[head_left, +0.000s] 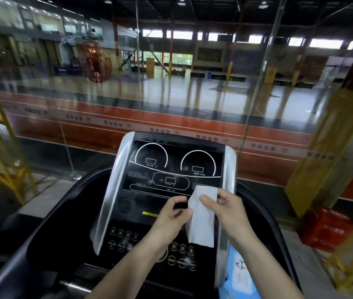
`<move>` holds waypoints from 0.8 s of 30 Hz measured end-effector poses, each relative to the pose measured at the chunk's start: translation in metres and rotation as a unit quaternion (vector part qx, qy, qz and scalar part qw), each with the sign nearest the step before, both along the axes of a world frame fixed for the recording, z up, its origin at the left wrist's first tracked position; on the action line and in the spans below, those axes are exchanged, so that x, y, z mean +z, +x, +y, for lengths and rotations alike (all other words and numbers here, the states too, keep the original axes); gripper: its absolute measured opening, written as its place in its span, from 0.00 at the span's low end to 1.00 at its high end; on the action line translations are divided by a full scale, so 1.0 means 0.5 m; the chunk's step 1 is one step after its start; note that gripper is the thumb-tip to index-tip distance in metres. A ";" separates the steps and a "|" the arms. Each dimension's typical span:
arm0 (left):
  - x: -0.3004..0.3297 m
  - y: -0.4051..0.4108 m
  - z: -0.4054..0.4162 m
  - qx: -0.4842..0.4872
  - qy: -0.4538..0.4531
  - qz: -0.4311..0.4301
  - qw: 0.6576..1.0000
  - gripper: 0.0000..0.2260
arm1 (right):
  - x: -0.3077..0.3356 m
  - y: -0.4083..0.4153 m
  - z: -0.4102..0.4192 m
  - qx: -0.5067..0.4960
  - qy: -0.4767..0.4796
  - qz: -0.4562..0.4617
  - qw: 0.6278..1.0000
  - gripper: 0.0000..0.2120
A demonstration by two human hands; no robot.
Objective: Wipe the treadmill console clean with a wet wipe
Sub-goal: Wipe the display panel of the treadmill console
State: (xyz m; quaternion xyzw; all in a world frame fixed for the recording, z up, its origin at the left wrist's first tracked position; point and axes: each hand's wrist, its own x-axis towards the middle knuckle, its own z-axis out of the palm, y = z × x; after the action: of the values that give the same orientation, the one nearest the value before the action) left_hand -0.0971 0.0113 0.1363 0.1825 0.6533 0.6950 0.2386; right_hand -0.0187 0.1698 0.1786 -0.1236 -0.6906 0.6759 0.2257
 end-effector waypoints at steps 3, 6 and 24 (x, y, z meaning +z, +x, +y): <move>0.019 -0.054 -0.043 0.028 0.038 0.003 0.999 0.15 | 0.018 -0.056 -0.026 -0.004 0.020 -0.001 1.000 0.07; 0.031 -0.119 -0.081 0.054 0.039 0.041 0.997 0.16 | 0.027 -0.111 -0.053 0.008 0.030 -0.020 0.999 0.06; 0.069 -0.415 -0.178 0.092 0.003 0.182 0.979 0.12 | 0.042 -0.399 -0.177 -0.153 0.237 -0.012 0.959 0.08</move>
State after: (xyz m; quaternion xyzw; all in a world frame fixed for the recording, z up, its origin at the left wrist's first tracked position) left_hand -0.3046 -0.0776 0.1708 0.2458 0.6973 0.6714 0.0506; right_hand -0.2183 0.0813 0.1995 -0.1791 -0.8063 0.4487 0.3413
